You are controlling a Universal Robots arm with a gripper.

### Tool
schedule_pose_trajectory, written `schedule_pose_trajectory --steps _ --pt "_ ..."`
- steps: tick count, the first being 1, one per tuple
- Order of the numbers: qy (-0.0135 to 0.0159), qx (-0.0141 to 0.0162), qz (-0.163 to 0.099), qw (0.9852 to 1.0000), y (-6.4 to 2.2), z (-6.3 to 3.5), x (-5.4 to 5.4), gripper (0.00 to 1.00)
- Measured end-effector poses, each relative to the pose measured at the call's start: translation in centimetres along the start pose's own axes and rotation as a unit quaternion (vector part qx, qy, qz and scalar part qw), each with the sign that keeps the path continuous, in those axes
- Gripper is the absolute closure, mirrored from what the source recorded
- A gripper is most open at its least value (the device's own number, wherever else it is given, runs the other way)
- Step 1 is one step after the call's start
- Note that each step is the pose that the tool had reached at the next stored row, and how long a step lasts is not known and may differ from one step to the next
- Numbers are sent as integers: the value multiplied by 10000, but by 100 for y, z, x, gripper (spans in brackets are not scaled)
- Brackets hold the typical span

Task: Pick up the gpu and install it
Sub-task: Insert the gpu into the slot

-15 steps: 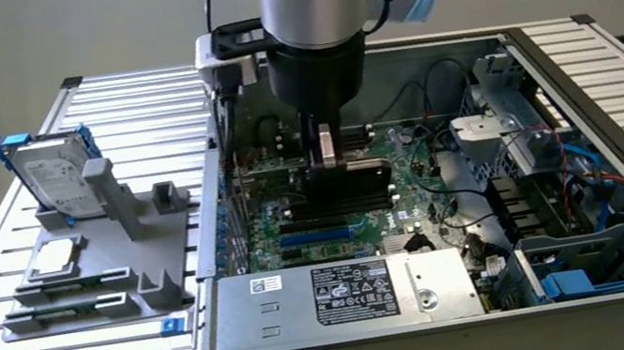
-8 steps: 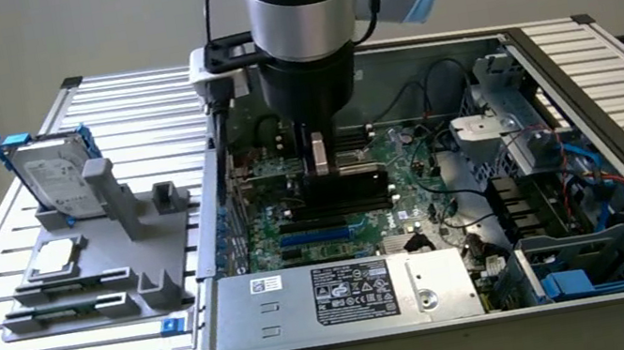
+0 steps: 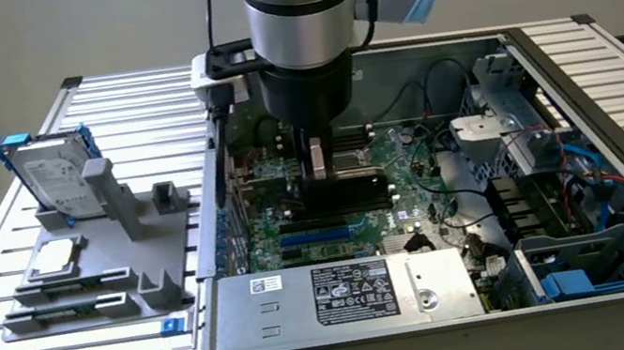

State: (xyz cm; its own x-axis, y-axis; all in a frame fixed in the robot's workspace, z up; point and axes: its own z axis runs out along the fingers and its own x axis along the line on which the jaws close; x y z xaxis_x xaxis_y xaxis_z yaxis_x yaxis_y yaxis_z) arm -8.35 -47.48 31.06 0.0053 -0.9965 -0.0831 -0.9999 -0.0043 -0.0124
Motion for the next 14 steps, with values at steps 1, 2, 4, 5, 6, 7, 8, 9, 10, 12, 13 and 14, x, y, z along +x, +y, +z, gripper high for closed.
schedule_pose_trajectory --steps 1,2,4,5,6,7,8,9,10,12,13,14 --pt "-1 1 0 10000 0 7 0 74" --pt "-2 1 2 10000 0 21 1 74" --pt "-1 1 3 10000 2 51 4 74" --pt "0 1 4 10000 5 68 6 74" --pt "-1 1 4 10000 6 87 7 74" --pt "-1 1 3 10000 6 105 8 74" --pt "-1 1 3 10000 7 122 10 74" --pt "0 0 3 10000 8 140 12 74" --pt "-1 0 4 10000 8 158 13 74" --pt "-1 -3 5 10000 9 195 16 74" --pt "-1 -6 5 10000 10 212 17 74" --pt "-1 -10 6 10000 10 228 19 74"
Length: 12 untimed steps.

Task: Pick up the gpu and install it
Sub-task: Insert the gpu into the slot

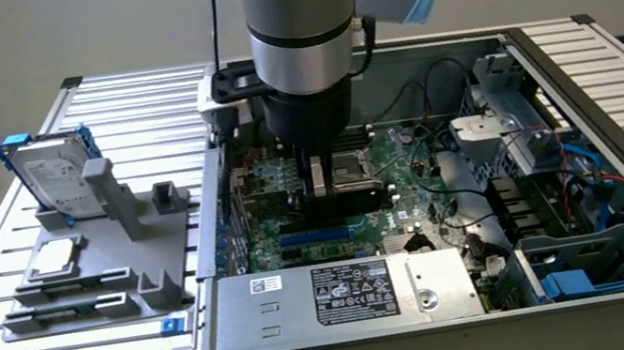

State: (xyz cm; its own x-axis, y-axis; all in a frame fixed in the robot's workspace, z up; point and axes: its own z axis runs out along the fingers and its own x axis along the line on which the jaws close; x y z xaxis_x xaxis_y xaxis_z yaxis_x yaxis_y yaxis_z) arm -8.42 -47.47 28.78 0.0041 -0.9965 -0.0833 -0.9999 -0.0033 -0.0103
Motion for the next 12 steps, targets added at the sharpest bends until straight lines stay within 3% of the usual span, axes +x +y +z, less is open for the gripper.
schedule_pose_trajectory --steps 5,12 --pt "1 -29 3 10000 0 58 5 74" --pt "-2 -44 4 10000 1 100 8 74"
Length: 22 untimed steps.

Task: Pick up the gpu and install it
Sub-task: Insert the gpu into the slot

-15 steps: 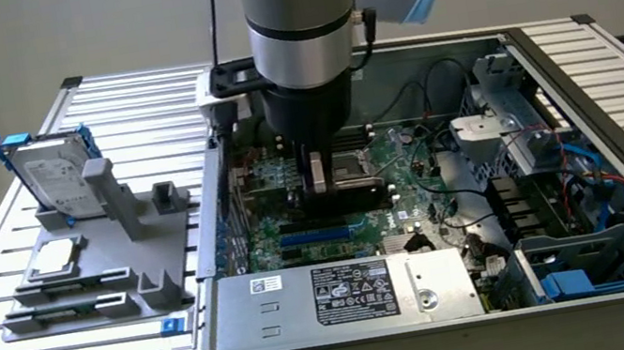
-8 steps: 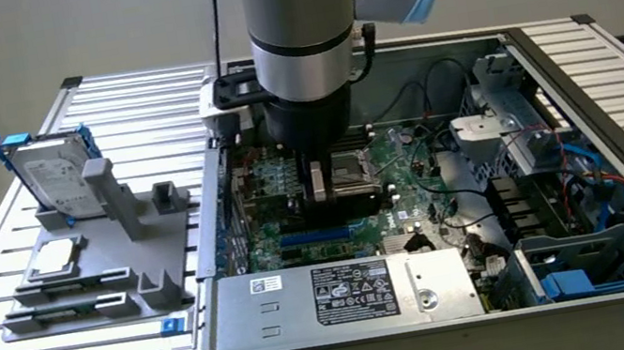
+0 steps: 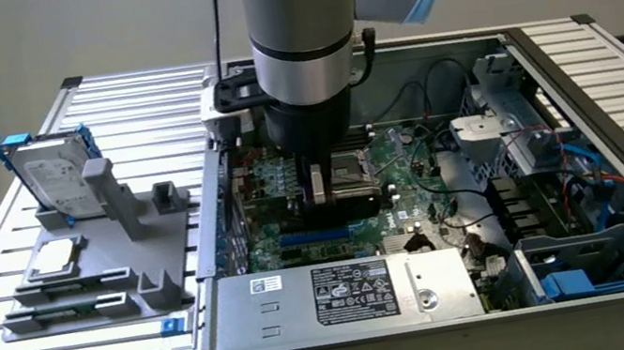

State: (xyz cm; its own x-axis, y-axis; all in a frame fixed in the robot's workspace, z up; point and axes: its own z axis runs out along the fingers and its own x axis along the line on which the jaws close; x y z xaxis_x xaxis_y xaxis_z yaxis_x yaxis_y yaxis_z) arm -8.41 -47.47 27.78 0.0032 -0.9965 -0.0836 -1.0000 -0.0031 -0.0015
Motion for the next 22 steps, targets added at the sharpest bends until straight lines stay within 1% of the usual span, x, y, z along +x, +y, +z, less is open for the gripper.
schedule_pose_trajectory --steps 3,5,13,18,20,22 --pt "1 -23 1 10000 0 32 3 74" --pt "11 -25 2 10000 0 33 4 74" --pt "15 -39 3 10000 15 84 9 74" --pt "32 -44 4 10000 23 95 11 74" --pt "32 -45 4 10000 23 99 12 74" --pt "32 -53 5 10000 23 108 13 74"
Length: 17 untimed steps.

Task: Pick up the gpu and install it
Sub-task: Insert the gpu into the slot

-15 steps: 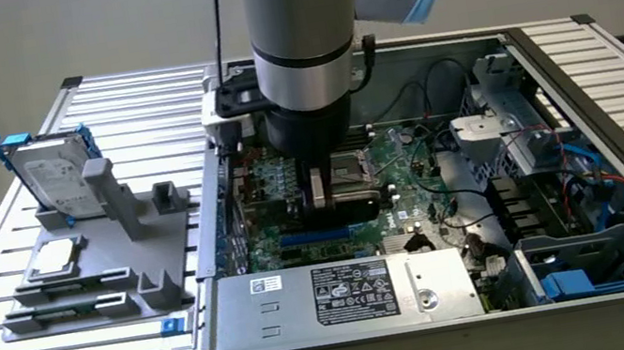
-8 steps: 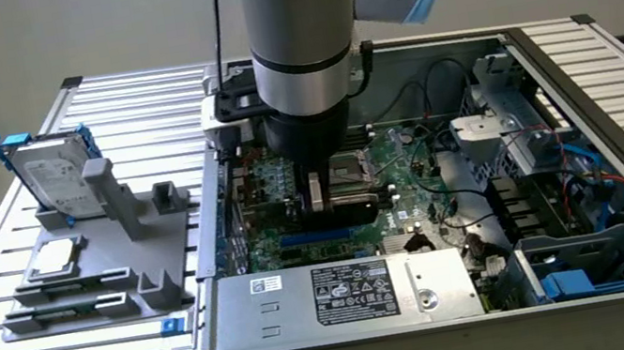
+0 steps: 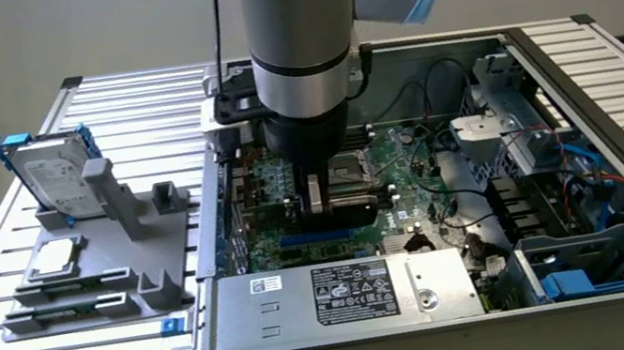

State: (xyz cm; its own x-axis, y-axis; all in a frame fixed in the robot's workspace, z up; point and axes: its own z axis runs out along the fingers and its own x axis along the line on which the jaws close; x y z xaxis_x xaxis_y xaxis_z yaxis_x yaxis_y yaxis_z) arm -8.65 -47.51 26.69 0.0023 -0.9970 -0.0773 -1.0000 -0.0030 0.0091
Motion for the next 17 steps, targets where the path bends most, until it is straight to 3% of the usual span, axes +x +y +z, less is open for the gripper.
schedule_pose_trajectory --steps 6,17 --pt "5 -38 3 10000 0 15 2 74" --pt "16 -56 4 10000 -1 51 4 74"
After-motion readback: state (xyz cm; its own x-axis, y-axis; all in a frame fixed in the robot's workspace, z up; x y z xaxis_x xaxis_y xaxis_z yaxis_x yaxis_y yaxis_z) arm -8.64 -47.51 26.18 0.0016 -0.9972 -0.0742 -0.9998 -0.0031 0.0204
